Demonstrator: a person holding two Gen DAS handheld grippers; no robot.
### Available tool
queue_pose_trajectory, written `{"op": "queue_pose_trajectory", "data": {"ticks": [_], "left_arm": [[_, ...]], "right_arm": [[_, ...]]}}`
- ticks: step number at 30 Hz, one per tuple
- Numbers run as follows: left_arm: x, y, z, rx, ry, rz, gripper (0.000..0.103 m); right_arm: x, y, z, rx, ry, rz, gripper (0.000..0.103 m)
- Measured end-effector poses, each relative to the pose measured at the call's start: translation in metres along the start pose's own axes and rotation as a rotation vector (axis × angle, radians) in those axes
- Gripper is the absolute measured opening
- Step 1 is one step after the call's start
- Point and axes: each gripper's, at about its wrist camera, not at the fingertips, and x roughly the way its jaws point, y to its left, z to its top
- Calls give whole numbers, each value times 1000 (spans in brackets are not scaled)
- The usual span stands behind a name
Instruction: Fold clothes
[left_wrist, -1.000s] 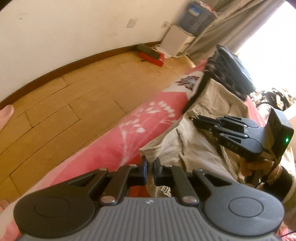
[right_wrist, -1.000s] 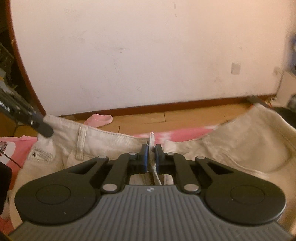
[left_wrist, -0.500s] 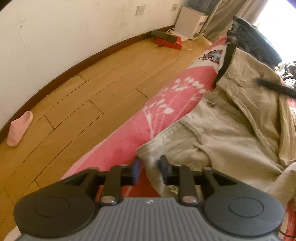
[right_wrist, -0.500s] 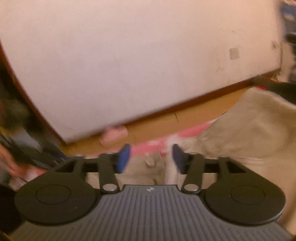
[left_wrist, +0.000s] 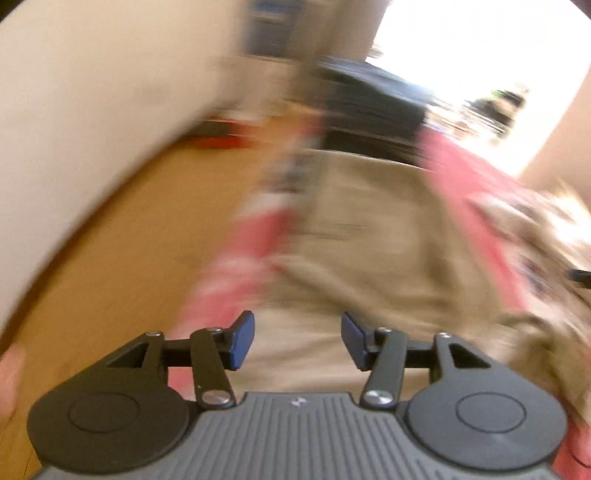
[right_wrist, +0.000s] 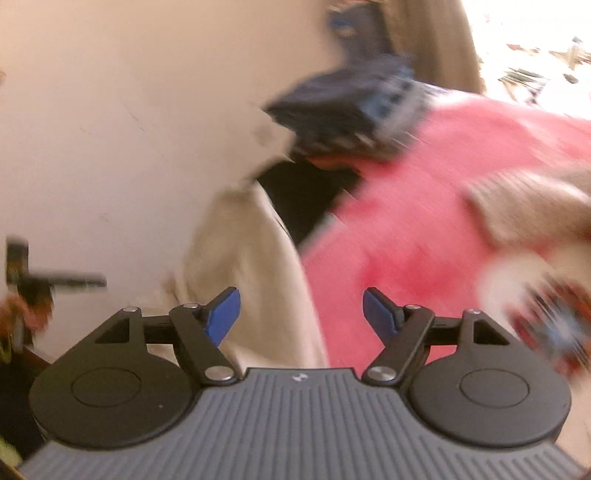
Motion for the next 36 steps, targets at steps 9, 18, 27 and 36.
{"op": "queue_pose_trajectory", "data": {"ticks": [9,18,27,36], "left_arm": [[84,-148,-20,529,181,-328,58],[91,-163,-45,625,128,-338,55],[88,-169,-55,683,78,-320,49],[90,-170,-57,683,64,-306,49]], "right_arm": [[-73,13,-131,-2,12,-383,75],[-15,49,-224,-345,188,-809,25],[-93,48,-181,-152,-87,-949,0],[-36,62,-232,-373,100,-823,43]]}}
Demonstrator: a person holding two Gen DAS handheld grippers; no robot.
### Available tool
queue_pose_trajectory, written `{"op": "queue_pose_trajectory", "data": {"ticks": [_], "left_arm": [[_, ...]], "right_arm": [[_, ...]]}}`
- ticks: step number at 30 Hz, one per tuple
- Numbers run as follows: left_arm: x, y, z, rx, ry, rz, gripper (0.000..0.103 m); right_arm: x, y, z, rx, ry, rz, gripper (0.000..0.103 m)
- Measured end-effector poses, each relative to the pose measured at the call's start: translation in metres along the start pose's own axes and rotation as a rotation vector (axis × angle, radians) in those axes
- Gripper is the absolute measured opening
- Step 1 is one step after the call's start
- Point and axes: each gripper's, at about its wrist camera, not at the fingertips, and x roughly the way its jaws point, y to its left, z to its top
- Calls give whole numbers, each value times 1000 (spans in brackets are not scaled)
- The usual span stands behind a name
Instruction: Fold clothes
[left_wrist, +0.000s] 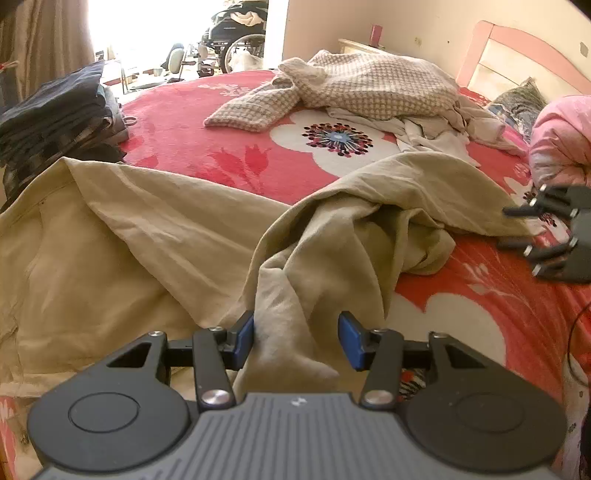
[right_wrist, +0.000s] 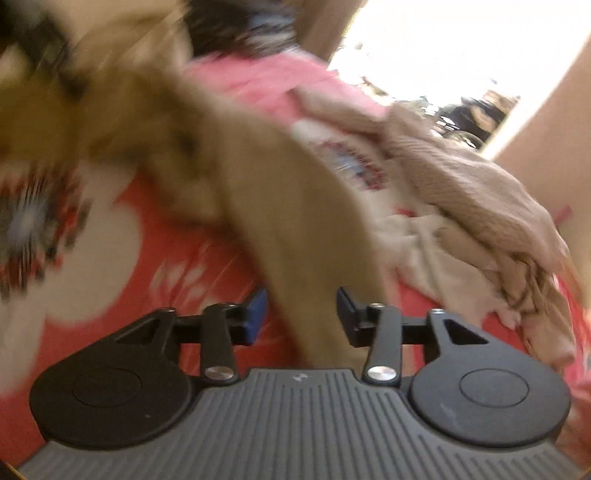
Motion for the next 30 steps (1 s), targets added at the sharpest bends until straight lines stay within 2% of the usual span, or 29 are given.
{"op": "queue_pose_trajectory", "data": {"ticks": [2,4,5,6,9,11,18,20,23,25,27,29,30], "left_arm": [[0,-1,0,-2,-2,7,49],[-1,-2,-1,8,-6,14,49],[-2,-3,-1,16,-8,19,49],[-3,-3,-1,30,-12,24,50],[-5,0,-2,39,-14,30,50],[-4,3,-2,37,-6,32,50],[-3,3,-1,41,-4,11,50],[-4,-1,-2,70,-8,11,50],[-7,-10,-4,130,-17,10,50],[-8,-17,-7,181,-19,5,50],[-9,-24,-11,225,-18,-1,50],[-9,-28,-14,261,-14,-9,50],[-9,-30,-15,275,-10,-12,50]], "right_arm": [[16,13,-5,-83,16,-41,43],[29,18,-10,-128,5,-107,37],[31,17,-9,-133,5,-140,31],[34,16,-8,-139,5,-173,15],[18,6,-2,-82,-35,-206,7],[2,-3,6,-31,-68,-226,6],[-37,-76,35,341,-181,-199,5],[-39,-99,45,463,-207,-162,5],[-36,-139,51,721,-242,-58,3],[-25,-170,48,937,-229,46,3],[-5,-192,39,1102,-190,111,3],[12,-206,31,1193,-139,139,3],[14,-203,32,1186,-128,116,3]]}}
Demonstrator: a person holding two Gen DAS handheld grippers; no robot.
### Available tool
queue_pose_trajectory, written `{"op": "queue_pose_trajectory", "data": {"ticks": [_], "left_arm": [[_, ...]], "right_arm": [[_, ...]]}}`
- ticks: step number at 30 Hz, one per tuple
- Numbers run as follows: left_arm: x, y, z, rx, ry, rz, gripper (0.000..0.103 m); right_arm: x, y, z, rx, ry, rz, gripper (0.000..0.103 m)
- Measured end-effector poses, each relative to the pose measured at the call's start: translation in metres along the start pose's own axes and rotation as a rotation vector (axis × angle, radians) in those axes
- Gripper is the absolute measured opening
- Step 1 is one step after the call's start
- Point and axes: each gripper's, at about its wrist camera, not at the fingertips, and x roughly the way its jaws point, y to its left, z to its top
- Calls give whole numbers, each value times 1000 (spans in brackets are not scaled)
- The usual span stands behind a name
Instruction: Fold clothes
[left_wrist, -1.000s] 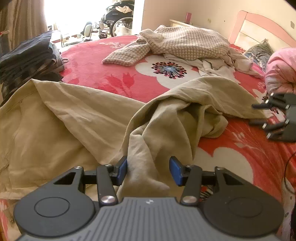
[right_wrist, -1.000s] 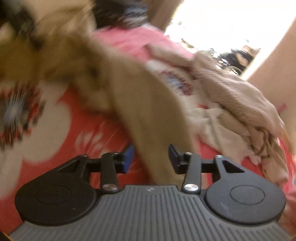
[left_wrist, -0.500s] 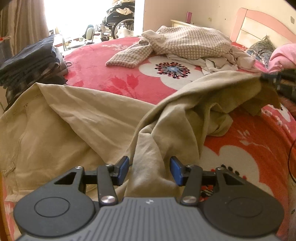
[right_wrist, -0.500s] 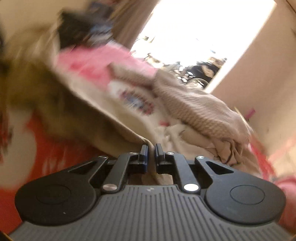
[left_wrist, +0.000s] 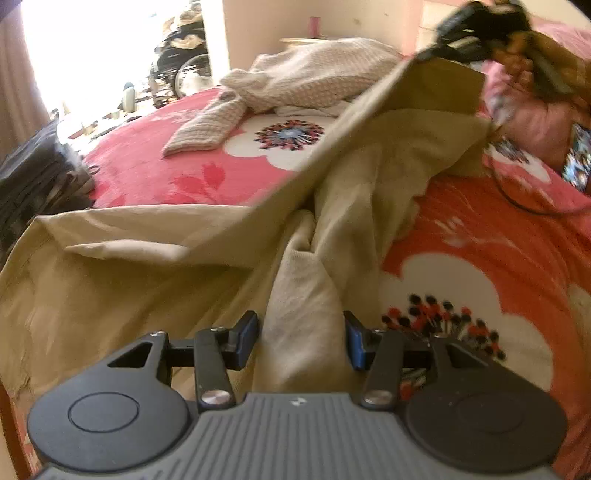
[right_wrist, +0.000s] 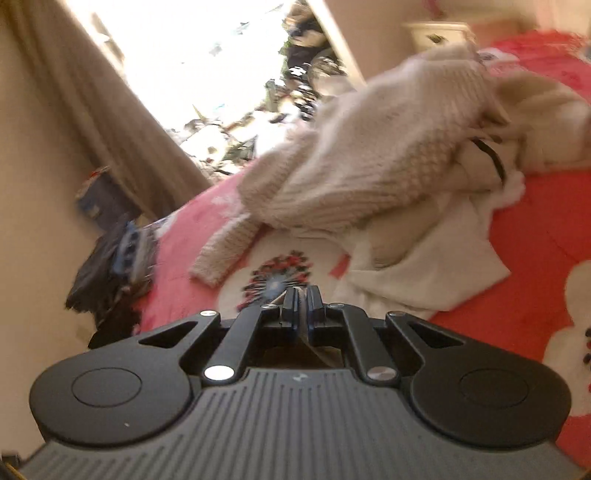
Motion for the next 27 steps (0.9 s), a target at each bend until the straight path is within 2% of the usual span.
{"op": "queue_pose_trajectory", "data": {"ticks": [2,3,4,6,9,11,14,16,18,20,24,26,27], "left_arm": [[0,-4,-2,16,4,-4,48],[1,-5,-3,20,7,-7,40],[1,-6,-4,25,11,-19,35],[-1,-6,-5,29,11,-35,33],[-3,-5,-6,28,13,-53,31],[-5,-4,-6,27,15,-64,31],[-5,-5,-6,28,18,-67,31],[-5,-6,-6,29,19,-66,31],[-4,-6,-7,27,20,-67,33],[-3,-6,-8,23,20,-70,36],[1,-4,-9,17,28,-72,43],[3,-1,-8,6,35,-69,47],[4,1,-8,-3,39,-67,49]], "right_arm": [[7,9,-5,-140,-37,-67,3],[11,15,-8,-207,-52,-92,3],[15,18,-8,-231,-60,-94,2],[23,30,0,-272,-85,-83,2],[31,61,26,-390,-160,-65,2],[38,83,52,-467,-243,-64,1],[59,99,93,-515,-343,-121,0],[84,98,110,-525,-334,-184,0],[106,91,112,-551,-296,-247,0],[112,76,104,-495,-229,-206,2],[76,45,63,-388,-116,-18,5],[49,30,38,-397,-27,41,20],[38,26,27,-409,18,62,32]]}}
